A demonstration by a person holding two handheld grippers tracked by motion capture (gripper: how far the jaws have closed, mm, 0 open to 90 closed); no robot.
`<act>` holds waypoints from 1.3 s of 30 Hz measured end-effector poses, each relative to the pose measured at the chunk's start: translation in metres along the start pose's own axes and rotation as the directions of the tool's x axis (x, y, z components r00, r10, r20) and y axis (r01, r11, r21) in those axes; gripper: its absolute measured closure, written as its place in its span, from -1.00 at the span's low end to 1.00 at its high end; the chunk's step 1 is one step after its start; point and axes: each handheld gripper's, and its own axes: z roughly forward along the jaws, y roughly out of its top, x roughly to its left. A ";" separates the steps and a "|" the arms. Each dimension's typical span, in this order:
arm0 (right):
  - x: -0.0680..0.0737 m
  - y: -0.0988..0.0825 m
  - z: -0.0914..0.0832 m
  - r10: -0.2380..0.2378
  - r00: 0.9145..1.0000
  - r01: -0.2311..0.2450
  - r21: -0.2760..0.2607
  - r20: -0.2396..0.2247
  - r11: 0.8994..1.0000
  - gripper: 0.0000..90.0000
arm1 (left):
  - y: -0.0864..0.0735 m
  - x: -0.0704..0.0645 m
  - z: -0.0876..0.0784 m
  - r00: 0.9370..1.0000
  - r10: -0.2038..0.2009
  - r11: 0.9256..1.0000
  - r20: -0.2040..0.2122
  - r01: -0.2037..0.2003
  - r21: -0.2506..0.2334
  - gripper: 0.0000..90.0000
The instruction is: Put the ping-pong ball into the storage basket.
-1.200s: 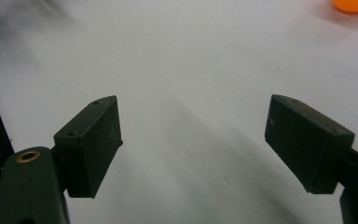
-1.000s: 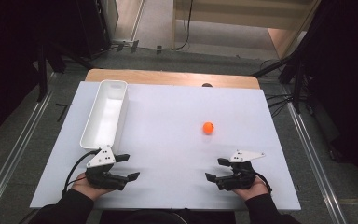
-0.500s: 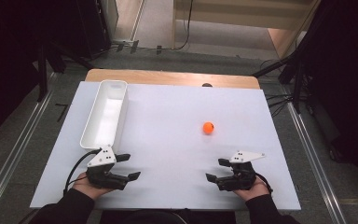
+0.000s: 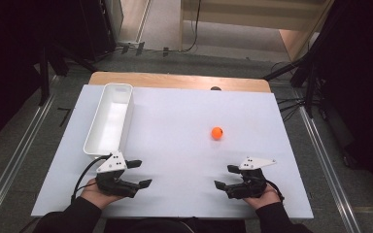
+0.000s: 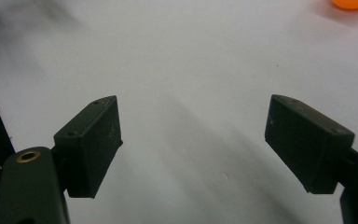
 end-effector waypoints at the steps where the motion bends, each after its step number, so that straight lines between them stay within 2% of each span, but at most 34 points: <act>1: 0.000 0.000 0.000 -0.001 1.000 0.001 0.001 0.002 1.000 -0.62 | 0.002 0.000 0.002 1.000 0.001 1.000 -0.007 -0.001 -0.010 -0.46; 4: 0.000 0.000 0.000 -0.001 1.000 0.001 0.001 0.002 1.000 -0.62 | 0.003 -0.001 0.004 1.000 0.003 1.000 -0.012 -0.004 -0.024 -0.47; 5: 0.000 0.000 0.000 -0.001 1.000 0.001 0.001 0.003 1.000 -0.62 | 0.005 -0.001 0.005 1.000 0.016 1.000 -0.008 -0.017 -0.022 -0.47; 9: 0.000 -0.001 -0.001 0.004 1.000 -0.004 0.003 0.005 1.000 -0.62 | 0.007 -0.004 0.009 1.000 0.027 0.999 -0.006 -0.027 -0.018 -0.47; 12: 0.000 -0.001 -0.001 0.006 1.000 -0.006 0.003 0.004 1.000 -0.62 | 0.009 -0.005 0.012 1.000 0.027 0.999 0.009 -0.027 -0.019 -0.46; 15: 0.000 -0.001 -0.001 0.008 1.000 -0.008 0.001 0.008 1.000 -0.62 | 0.011 -0.006 0.014 0.999 0.037 0.998 0.009 -0.037 -0.042 -0.46; 17: 0.000 -0.001 -0.001 0.004 1.000 -0.004 0.000 0.007 1.000 -0.62 | 0.012 -0.007 0.015 0.999 0.032 0.999 0.023 -0.031 -0.042 -0.46; 20: 0.000 -0.001 -0.002 0.004 1.000 -0.004 0.000 0.007 1.000 -0.62 | 0.013 -0.008 0.015 0.999 0.041 0.998 0.020 -0.040 -0.052 -0.45; 21: 0.000 -0.001 -0.002 0.003 1.000 -0.003 0.001 0.006 1.000 -0.62 | 0.014 -0.009 0.015 0.999 0.033 0.998 0.033 -0.032 -0.051 -0.38; 32: -0.001 -0.001 -0.002 0.004 1.000 -0.004 -0.004 0.008 1.000 -0.62 | 0.019 -0.010 0.021 0.999 0.035 0.997 0.023 -0.033 -0.063 -0.36; 33: -0.001 -0.001 -0.002 0.004 1.000 -0.004 -0.005 0.007 1.000 -0.62 | 0.021 -0.009 0.023 0.999 0.032 0.999 0.018 -0.031 -0.043 -0.39; 36: -0.001 -0.001 -0.002 0.004 1.000 -0.004 -0.005 0.007 1.000 -0.62 | 0.021 -0.009 0.026 1.000 0.016 0.999 0.009 -0.015 -0.049 -0.45; 37: -0.001 -0.001 -0.002 0.001 1.000 -0.001 -0.004 0.007 1.000 -0.62 | 0.021 -0.009 0.027 0.999 0.040 0.998 -0.013 -0.041 -0.042 -0.46; 39: -0.001 -0.001 -0.003 0.007 1.000 -0.007 -0.005 0.007 1.000 -0.62 | 0.023 -0.010 0.029 0.999 0.037 0.999 -0.004 -0.037 -0.034 -0.58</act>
